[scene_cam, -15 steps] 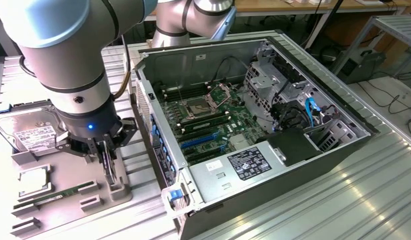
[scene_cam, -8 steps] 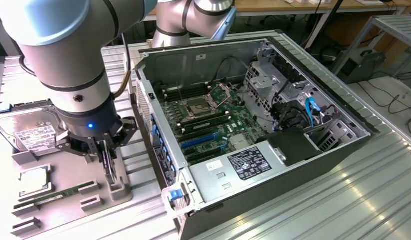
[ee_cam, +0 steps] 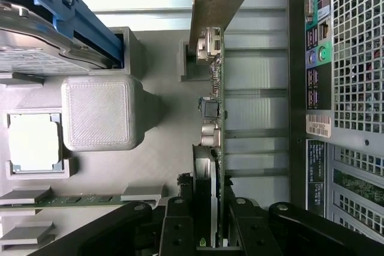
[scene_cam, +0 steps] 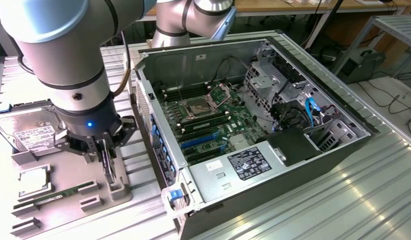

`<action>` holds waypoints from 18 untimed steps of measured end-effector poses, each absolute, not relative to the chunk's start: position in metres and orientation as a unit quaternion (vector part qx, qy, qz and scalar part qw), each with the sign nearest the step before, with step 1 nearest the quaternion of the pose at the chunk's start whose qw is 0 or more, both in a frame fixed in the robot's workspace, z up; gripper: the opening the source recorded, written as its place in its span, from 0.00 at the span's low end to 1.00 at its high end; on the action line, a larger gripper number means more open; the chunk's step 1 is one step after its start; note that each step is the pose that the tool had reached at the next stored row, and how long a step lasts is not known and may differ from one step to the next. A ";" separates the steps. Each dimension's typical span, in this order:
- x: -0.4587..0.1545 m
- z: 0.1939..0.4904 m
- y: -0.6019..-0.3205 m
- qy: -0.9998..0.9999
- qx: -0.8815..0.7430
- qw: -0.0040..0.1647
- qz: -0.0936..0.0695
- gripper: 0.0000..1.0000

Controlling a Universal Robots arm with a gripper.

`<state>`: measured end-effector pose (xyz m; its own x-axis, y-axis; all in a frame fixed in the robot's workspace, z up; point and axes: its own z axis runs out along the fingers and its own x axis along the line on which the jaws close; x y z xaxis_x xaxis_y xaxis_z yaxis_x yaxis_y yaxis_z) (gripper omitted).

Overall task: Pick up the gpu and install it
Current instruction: 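Pick up the gpu and move the gpu toward the slot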

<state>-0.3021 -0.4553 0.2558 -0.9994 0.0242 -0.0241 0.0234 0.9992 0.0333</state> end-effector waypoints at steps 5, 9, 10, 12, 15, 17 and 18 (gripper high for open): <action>-0.302 0.259 -0.455 1.000 0.012 0.012 0.017 0.28; -0.302 0.260 -0.455 1.000 0.012 0.012 0.017 0.28; -0.302 0.261 -0.455 1.000 0.012 0.012 0.016 0.28; -0.302 0.262 -0.455 1.000 0.012 0.012 0.016 0.28; -0.302 0.263 -0.455 1.000 0.012 0.012 0.016 0.28; -0.302 0.265 -0.455 1.000 0.012 0.012 0.016 0.28; -0.302 0.266 -0.455 1.000 0.012 0.012 0.016 0.28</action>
